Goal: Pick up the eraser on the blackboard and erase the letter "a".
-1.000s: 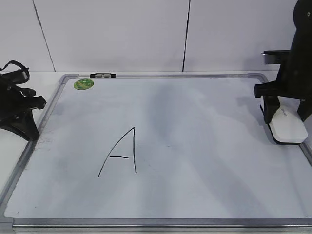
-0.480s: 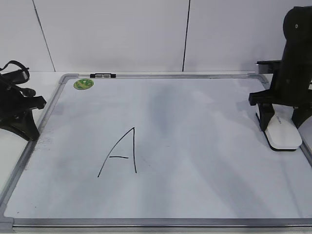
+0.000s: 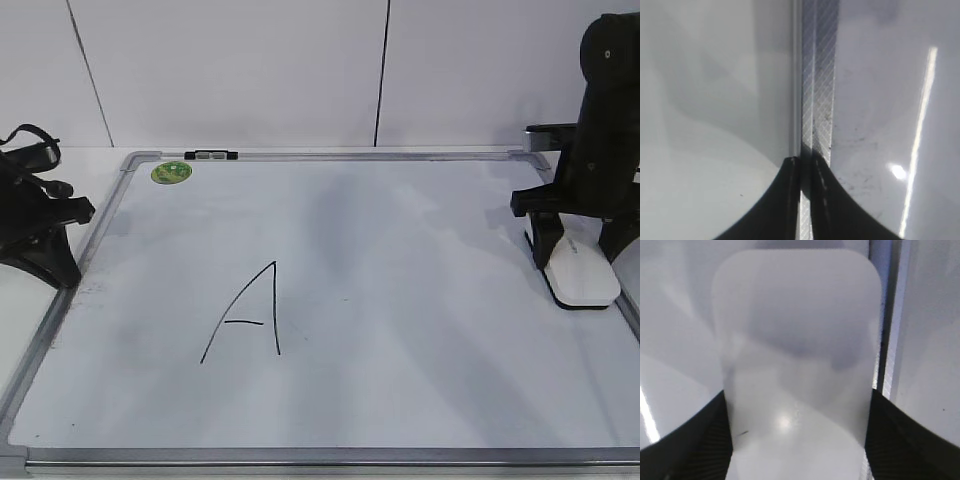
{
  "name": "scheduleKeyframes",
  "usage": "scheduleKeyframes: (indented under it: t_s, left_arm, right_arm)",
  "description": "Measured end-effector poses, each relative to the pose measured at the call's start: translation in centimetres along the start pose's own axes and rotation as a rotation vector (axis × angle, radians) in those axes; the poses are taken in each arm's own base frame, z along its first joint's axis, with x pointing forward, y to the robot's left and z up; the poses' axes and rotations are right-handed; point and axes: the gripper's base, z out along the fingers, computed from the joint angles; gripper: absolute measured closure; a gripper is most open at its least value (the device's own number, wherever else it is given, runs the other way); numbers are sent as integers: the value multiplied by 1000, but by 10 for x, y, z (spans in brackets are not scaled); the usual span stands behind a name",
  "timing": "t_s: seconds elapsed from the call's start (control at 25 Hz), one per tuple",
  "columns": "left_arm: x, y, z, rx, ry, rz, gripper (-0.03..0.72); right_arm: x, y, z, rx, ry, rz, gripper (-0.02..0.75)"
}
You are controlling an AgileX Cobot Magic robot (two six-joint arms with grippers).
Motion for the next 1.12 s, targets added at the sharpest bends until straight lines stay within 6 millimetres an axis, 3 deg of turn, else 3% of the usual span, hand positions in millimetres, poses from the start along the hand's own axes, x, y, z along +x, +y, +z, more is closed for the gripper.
scheduleKeyframes:
  t_s: [0.36, 0.68, 0.96, 1.12]
  left_arm:
    - [0, 0, 0, 0, 0, 0, 671]
    - [0, 0, 0, 2, 0, -1, 671]
    - [0, -1, 0, 9, 2, -4, 666]
    - [-1, -1, -2, 10, 12, -1, 609]
  right_arm:
    - [0, 1, 0, -9, 3, -4, 202]
    - [0, 1, 1, -21, 7, -7, 70]
    - [-2, 2, -3, -31, -8, -5, 65]
    - [-5, 2, -7, -33, -26, -3, 66]
